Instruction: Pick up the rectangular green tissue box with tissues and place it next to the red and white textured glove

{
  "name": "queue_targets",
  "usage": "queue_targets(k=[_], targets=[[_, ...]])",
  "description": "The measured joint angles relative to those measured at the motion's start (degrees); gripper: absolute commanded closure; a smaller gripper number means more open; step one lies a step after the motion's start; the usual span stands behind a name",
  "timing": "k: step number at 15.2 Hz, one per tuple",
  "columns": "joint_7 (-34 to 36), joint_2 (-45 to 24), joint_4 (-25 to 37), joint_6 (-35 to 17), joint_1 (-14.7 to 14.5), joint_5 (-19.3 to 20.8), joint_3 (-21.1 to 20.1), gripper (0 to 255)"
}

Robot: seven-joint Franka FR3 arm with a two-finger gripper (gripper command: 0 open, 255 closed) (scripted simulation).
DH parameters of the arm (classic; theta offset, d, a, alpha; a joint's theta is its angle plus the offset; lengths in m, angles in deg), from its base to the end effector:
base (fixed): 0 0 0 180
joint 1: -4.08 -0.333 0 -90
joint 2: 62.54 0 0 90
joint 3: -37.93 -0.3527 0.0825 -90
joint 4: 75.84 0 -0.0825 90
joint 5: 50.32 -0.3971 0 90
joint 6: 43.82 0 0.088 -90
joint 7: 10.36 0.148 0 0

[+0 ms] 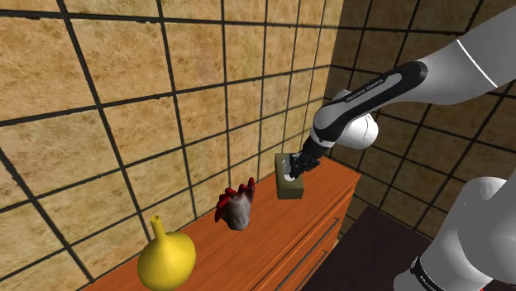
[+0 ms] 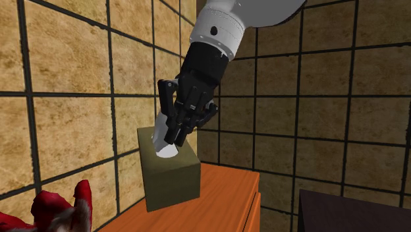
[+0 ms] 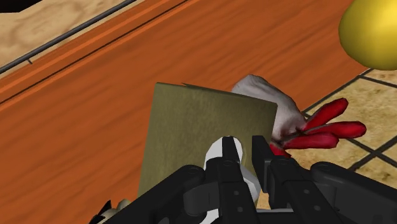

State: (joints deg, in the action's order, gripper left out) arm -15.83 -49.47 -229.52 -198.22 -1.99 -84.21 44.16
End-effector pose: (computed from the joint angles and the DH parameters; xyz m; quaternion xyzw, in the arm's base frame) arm 0.4351 -0.0082 0.3155 -0.9585 0.2018 -0.1191 0.1626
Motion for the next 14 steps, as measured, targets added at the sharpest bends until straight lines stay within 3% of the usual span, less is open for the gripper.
queue_targets(k=[6,14], targets=[[-6.75,-4.87,-0.18,-4.35,-2.75,-7.46,1.34,255],[-19.22,-12.43,1.59,-8.42,-5.66,-21.61,2.00,255]])
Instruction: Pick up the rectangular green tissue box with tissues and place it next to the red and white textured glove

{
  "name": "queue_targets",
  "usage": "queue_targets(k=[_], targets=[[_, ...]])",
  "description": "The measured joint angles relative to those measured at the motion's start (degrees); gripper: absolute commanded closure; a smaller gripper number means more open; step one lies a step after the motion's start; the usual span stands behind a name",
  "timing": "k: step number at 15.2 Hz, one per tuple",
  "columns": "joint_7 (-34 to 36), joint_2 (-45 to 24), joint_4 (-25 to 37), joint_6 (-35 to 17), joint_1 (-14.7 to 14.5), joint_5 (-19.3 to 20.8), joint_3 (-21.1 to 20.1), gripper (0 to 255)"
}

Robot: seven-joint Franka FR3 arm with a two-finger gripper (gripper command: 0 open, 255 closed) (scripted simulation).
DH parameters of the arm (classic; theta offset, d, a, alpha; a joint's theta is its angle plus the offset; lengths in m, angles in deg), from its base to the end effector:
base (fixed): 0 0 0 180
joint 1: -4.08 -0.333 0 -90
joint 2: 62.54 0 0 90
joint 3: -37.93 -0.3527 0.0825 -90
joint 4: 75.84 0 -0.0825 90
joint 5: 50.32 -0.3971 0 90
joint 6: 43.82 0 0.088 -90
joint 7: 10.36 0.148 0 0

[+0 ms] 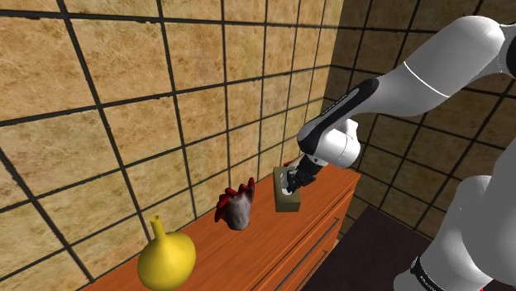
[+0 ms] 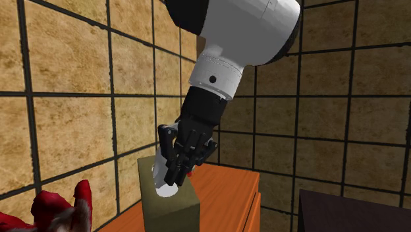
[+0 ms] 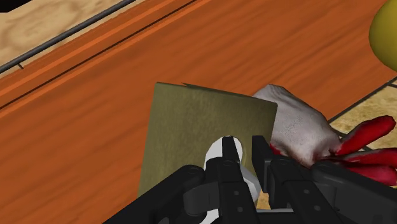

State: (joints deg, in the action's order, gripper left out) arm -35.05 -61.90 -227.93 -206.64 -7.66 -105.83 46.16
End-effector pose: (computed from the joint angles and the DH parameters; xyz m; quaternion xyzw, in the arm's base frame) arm 0.4421 -0.0061 0.2410 -0.9585 0.2018 -0.1192 0.1625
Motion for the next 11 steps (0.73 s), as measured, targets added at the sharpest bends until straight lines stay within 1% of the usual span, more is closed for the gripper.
queue_targets(k=[5,11], targets=[[-9.70,-5.11,1.94,-1.46,-0.25,-10.60,-0.84,255],[-20.94,-11.26,4.96,-2.41,0.59,-22.53,-2.60,255]])
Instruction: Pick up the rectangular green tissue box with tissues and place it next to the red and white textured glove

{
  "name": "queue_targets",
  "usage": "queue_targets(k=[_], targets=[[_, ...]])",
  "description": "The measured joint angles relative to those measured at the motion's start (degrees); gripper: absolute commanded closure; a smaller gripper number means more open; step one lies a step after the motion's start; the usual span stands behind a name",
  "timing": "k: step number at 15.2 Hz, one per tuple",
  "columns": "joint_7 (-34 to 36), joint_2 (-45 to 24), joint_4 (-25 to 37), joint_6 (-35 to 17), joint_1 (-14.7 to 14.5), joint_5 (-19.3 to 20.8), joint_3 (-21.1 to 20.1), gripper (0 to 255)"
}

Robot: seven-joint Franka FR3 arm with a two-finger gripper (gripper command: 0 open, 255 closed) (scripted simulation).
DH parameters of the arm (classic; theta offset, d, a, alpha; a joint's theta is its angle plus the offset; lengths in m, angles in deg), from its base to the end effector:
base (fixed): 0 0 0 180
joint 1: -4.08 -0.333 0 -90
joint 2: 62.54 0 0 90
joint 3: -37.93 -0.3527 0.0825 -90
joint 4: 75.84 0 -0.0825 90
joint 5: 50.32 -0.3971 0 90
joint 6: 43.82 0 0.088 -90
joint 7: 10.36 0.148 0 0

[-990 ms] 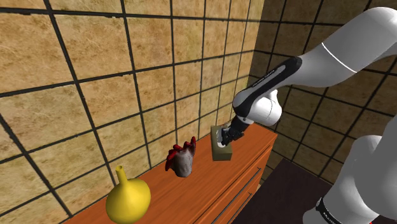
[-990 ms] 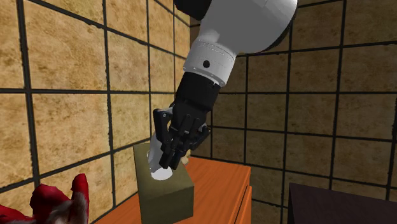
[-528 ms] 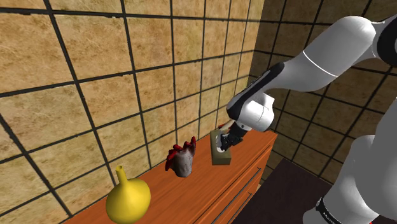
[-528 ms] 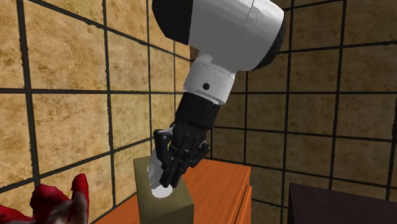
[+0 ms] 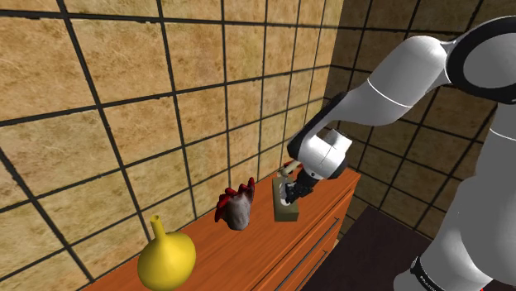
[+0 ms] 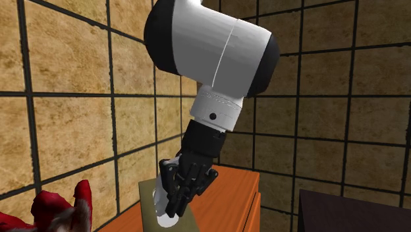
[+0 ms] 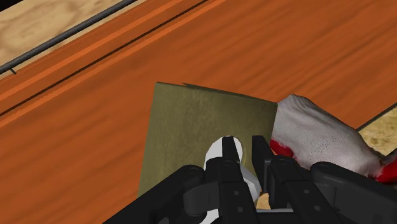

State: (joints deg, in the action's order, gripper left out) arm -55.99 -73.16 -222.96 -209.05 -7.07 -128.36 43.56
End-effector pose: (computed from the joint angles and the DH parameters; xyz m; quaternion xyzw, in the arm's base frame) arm 0.4475 -0.0053 0.1800 -0.9585 0.2018 -0.1192 0.1622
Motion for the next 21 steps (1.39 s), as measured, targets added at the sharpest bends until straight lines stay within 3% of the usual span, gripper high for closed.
queue_targets(k=[9,15,16,21], targets=[[-15.60,-8.80,4.88,-0.21,1.49,-15.62,-1.80,255],[-17.31,-9.94,5.64,-0.16,1.57,-17.32,-1.87,255],[-17.32,-9.94,5.64,-0.16,1.57,-17.33,-1.86,0],[-17.34,-9.98,5.64,-0.15,1.56,-17.34,-1.87,0]])
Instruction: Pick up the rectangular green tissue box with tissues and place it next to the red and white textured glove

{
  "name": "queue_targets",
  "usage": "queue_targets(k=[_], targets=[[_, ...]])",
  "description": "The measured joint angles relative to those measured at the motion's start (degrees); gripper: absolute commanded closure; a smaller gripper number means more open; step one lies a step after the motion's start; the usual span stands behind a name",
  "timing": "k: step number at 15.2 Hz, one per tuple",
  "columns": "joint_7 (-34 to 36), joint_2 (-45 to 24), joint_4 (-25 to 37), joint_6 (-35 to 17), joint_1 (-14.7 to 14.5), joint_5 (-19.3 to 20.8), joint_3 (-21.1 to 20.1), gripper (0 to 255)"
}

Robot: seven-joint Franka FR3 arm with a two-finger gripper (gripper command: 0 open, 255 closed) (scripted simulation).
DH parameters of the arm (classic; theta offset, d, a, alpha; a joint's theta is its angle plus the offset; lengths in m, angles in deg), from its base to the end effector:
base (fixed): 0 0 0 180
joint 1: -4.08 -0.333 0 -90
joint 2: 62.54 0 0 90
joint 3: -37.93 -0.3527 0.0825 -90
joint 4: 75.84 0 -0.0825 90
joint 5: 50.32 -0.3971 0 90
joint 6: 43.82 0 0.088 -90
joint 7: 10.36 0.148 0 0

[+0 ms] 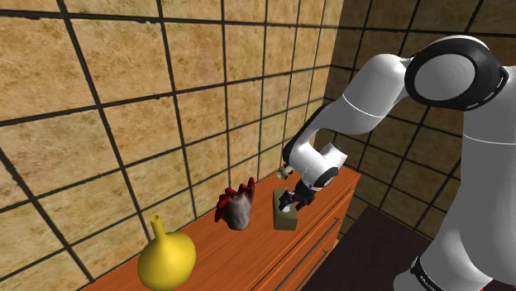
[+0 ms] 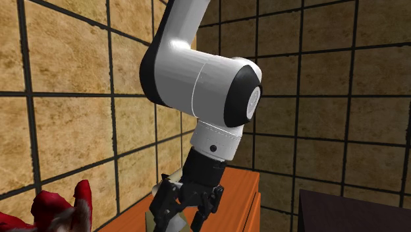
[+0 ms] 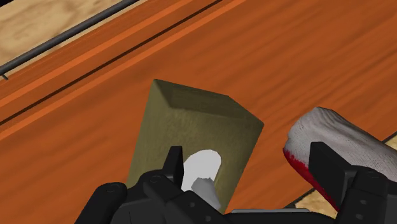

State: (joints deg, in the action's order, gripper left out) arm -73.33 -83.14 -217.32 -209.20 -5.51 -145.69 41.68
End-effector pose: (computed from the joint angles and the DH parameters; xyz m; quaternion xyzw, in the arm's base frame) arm 0.4518 -0.0046 0.1244 -0.9585 0.2018 -0.1195 0.1623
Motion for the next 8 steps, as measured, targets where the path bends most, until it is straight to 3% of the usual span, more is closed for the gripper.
queue_targets(k=[2,5,8], targets=[[1.16,1.23,-0.95,-0.01,0.03,1.27,0.11,0],[8.89,7.64,-5.29,0.42,0.25,10.23,1.44,0],[11.18,9.82,-6.89,0.46,0.10,12.81,1.80,0]])
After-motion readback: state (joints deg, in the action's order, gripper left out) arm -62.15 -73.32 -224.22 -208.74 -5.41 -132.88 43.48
